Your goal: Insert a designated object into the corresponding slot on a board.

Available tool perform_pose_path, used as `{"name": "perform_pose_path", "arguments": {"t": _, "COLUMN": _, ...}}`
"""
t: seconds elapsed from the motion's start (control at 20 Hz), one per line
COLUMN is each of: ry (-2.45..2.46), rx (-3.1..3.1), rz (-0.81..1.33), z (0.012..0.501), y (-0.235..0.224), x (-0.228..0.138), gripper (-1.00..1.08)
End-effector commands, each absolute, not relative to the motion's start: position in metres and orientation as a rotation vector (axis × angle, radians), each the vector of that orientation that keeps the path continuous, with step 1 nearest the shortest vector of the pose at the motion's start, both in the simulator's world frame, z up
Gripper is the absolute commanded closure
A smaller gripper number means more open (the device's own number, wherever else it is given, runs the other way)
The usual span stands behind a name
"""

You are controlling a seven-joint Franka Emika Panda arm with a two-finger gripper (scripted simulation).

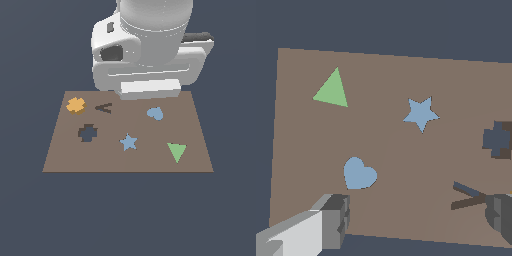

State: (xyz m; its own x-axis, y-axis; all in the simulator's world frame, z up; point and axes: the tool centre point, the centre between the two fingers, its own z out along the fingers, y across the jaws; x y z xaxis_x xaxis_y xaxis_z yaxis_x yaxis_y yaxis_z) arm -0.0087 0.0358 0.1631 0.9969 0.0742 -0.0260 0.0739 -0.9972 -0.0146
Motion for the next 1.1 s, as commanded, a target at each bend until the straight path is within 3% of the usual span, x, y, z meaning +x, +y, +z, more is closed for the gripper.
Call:
{"name": "perform_pose_path", "arguments": {"t": 0.0, "ry": -0.116, "rx": -3.126, "rz": 0.042, "z": 0.163, "y": 0.036, "x": -0.009, "gripper": -0.92}}
{"name": "perform_pose_path", "arguments": {"t": 0.55, "ry": -0.200, "rx": -3.123, "rz": 0.038, "z": 0.153, "y": 0.019, "x": -0.021, "gripper": -0.92}}
{"name": "perform_pose_path", "arguments": {"t": 1.05, "ry": -0.413, "rx": -3.105, "rz": 0.029, "z": 0.127, "y": -0.028, "x": -0.046, "gripper": -0.92}}
